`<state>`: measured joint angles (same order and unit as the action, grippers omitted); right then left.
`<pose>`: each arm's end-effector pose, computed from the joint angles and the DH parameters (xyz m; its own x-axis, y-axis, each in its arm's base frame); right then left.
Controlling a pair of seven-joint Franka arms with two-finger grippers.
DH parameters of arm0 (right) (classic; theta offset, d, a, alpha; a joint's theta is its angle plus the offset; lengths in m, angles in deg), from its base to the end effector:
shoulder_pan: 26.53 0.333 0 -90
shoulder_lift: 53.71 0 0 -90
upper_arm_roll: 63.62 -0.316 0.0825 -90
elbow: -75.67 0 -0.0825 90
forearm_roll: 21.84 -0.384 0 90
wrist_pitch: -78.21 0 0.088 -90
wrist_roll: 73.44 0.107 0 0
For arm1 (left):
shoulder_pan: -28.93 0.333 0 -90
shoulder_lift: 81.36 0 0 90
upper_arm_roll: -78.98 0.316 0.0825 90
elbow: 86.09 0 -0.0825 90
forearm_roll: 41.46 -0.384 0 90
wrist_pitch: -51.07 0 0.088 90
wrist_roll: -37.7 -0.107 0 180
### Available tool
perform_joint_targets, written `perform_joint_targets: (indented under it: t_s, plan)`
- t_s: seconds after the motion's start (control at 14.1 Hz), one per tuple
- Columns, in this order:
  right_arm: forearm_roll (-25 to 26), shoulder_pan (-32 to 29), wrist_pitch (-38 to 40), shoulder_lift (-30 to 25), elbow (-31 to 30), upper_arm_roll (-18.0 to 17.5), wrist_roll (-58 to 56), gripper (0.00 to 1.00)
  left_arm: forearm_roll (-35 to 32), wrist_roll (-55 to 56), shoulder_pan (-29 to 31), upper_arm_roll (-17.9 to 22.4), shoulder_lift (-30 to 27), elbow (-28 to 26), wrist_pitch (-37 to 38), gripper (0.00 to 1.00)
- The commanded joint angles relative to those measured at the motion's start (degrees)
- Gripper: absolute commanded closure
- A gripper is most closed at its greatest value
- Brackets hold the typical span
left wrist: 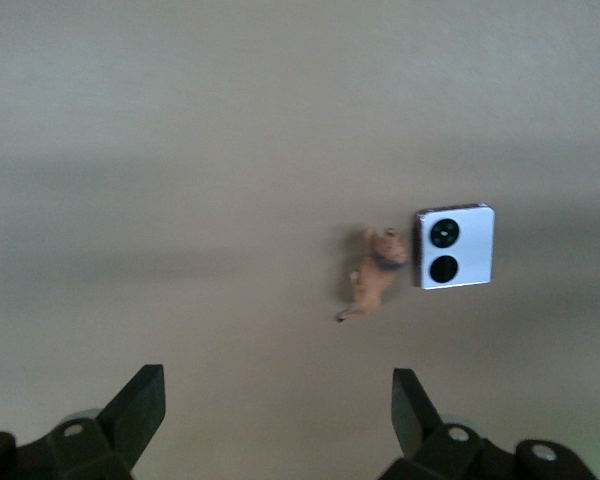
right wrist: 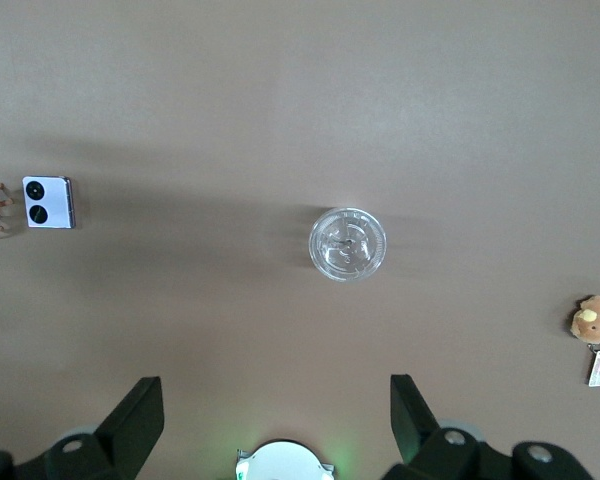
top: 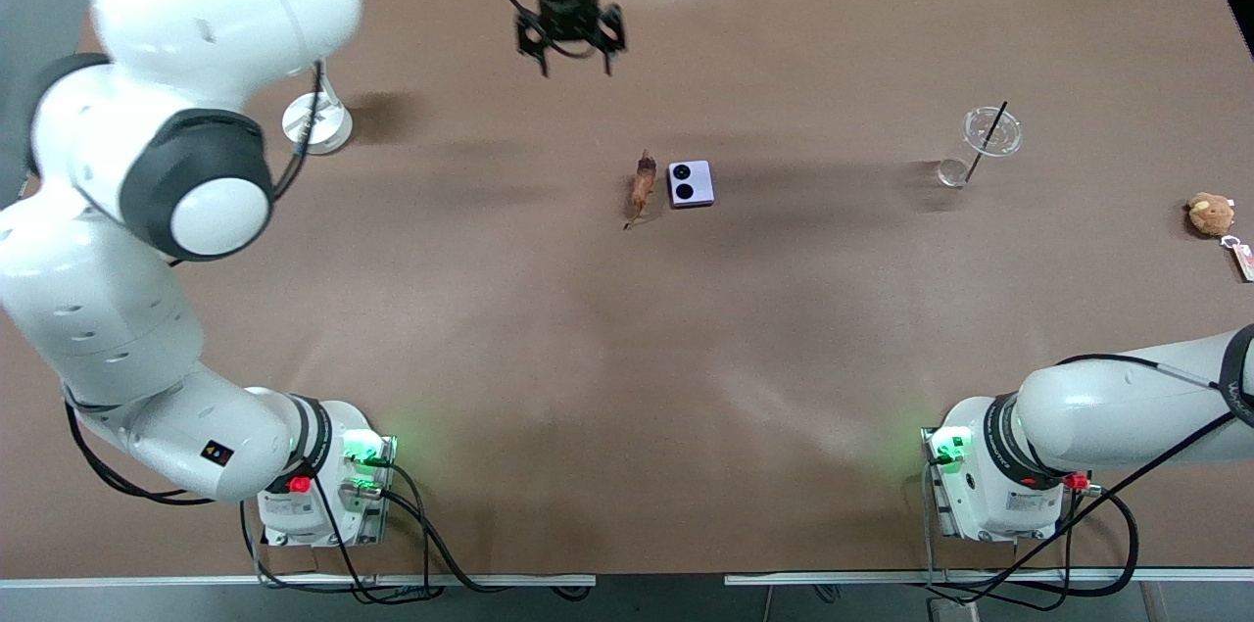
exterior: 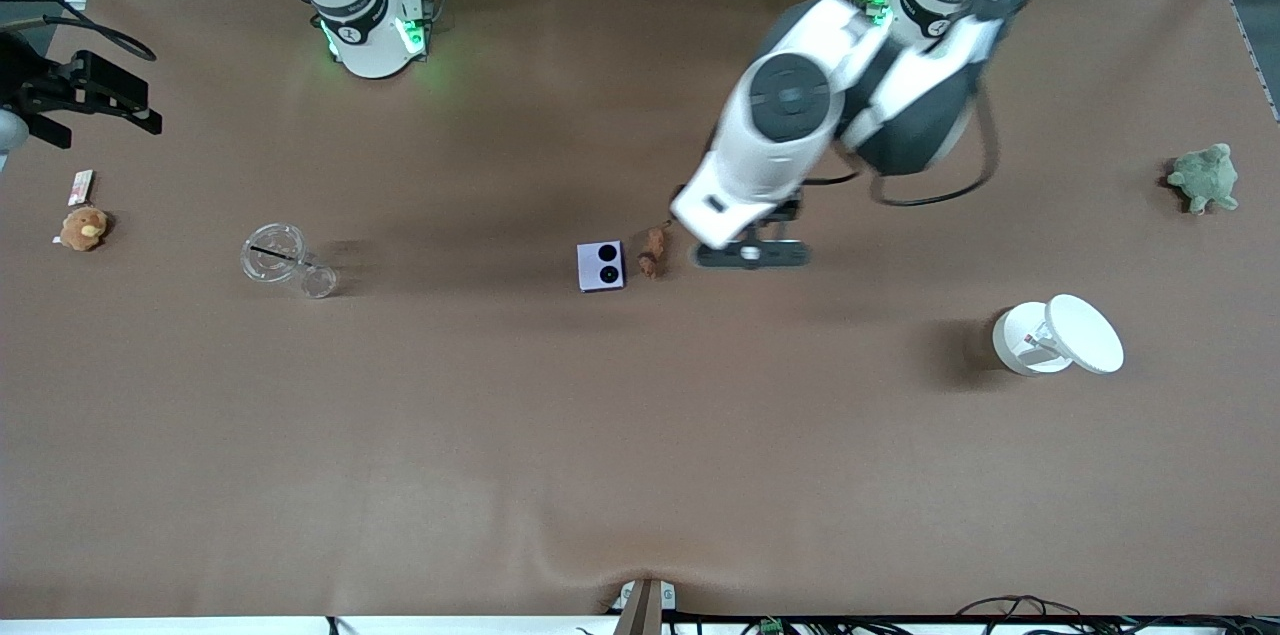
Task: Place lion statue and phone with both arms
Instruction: 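Lower the left gripper and close it on the lion statue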
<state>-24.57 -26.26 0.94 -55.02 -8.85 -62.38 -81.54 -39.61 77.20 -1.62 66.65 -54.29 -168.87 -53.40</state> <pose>0.5233 -0.0031 0.6627 0.9863 0.1345 -0.0955 0.1290 -0.9897 -0.0619 0.5149 -0.4493 0.4156 0.9886 -0.0337 -0.1466 -0.0274 -0.9986 0.0443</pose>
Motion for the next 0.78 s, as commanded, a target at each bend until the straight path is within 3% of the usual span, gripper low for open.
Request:
perform_joint_targets:
  t_s: [0.0,0.28,0.71]
  plan:
    - [0.62,0.96,0.36,-0.27,-0.30,0.52,-0.16,0.00,-0.09,2.32,-3.36,0.63,4.20,1.56,-4.05,0.00]
    - [0.62,0.70,0.36,0.08,-0.30,0.52,-0.16,0.00,-6.31,8.03,-8.20,0.81,10.36,1.56,-10.82,0.00]
    - [0.71,0.61,0.01,0.34,-0.21,0.52,-0.16,0.00,-9.41,7.96,-8.56,0.81,14.76,1.56,-14.53,0.00]
